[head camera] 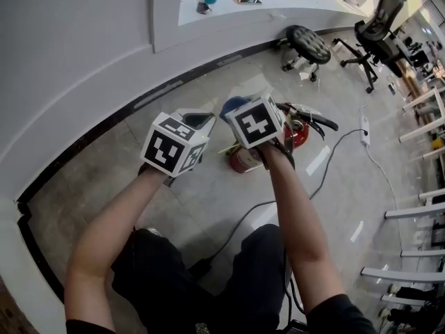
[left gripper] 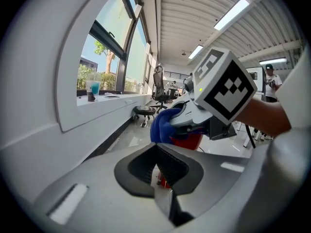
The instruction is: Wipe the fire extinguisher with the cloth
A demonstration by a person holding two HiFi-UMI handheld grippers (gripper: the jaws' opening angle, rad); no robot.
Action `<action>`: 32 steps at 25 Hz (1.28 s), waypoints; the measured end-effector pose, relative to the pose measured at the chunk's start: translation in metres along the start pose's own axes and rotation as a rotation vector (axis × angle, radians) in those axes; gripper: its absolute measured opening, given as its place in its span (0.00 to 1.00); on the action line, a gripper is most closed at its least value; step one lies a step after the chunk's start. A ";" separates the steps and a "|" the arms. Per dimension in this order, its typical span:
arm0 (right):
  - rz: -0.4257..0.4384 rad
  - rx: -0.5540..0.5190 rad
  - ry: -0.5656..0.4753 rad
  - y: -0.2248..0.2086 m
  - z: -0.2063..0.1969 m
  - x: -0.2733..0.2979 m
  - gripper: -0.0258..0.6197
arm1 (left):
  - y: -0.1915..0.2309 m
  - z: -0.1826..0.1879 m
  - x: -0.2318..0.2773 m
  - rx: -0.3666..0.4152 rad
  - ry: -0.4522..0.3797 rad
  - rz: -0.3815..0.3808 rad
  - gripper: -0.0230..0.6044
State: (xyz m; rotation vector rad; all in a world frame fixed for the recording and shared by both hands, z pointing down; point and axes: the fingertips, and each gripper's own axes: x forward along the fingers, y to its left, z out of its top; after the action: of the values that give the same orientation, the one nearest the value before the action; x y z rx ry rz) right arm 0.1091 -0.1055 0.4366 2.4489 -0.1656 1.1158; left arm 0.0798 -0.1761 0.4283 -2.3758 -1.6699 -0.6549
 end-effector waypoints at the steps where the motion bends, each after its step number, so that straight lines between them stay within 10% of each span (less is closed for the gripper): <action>1: -0.026 0.069 -0.028 -0.002 0.002 0.002 0.09 | 0.001 -0.001 0.002 0.001 0.003 -0.005 0.05; 15: -0.172 1.233 -0.522 -0.026 -0.038 0.008 0.09 | 0.030 -0.018 0.015 0.027 0.054 -0.051 0.05; 32: -0.222 1.665 -0.521 0.034 -0.165 0.089 0.08 | 0.004 -0.056 0.041 0.128 0.157 -0.082 0.05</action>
State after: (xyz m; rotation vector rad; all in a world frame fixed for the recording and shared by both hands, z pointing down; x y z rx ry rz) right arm 0.0454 -0.0567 0.6092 3.8886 1.3794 0.3661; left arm 0.0804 -0.1629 0.4966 -2.1206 -1.6960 -0.7049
